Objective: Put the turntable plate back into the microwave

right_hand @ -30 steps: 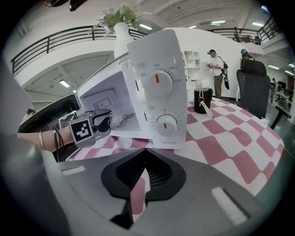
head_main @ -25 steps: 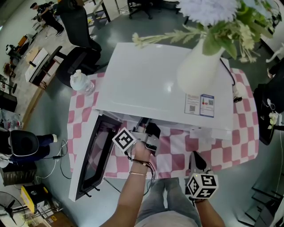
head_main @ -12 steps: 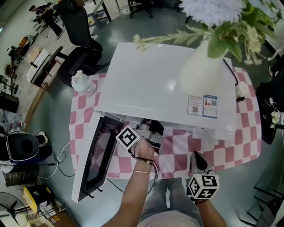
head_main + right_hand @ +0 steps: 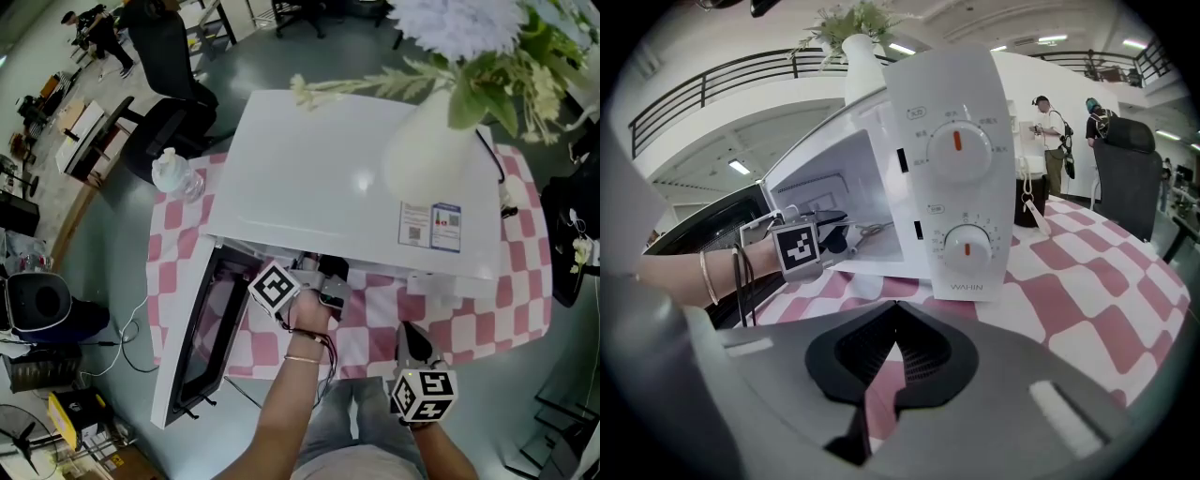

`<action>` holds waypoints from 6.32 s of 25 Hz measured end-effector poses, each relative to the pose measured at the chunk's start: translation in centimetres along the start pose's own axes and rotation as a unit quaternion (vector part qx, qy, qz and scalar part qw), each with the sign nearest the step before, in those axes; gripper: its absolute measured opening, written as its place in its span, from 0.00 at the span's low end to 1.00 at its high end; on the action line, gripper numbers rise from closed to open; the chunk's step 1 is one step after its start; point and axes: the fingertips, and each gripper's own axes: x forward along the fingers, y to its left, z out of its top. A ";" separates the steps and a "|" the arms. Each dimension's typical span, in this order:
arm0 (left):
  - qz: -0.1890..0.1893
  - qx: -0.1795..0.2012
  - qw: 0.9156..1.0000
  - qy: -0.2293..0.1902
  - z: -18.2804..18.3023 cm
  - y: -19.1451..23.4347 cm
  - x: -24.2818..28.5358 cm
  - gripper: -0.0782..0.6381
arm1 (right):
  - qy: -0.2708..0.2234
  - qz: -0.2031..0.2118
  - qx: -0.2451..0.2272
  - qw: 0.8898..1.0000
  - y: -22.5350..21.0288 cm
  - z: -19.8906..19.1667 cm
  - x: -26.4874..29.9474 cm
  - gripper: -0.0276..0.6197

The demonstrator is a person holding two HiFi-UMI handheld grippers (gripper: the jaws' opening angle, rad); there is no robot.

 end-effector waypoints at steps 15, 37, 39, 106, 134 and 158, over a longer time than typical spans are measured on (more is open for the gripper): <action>0.061 0.071 0.995 0.036 -0.2 0.8 -0.1 0.14 | 0.000 0.004 0.001 1.000 0.1 -0.1 -0.1 0.06; 0.150 0.117 0.982 0.024 0.6 1.2 -0.2 0.31 | -0.004 0.007 0.001 1.000 -0.3 -0.6 -1.3 0.06; 0.156 0.143 0.977 0.033 0.4 1.1 -0.3 0.34 | -0.004 0.006 0.002 1.000 -0.4 -0.6 -1.4 0.06; 0.232 0.476 0.833 0.157 -2.3 -0.5 -4.0 0.54 | 0.010 0.050 -0.018 0.999 0.9 -2.8 -2.4 0.06; 0.223 0.511 0.824 0.098 -3.3 -8.1 -13.6 0.40 | -0.038 0.120 -0.067 0.990 6.3 3.3 -3.3 0.06; 0.210 0.567 0.796 -0.026 -0.4 -15.1 -20.2 0.10 | -0.162 0.153 -0.128 0.966 10.9 14.3 -7.6 0.06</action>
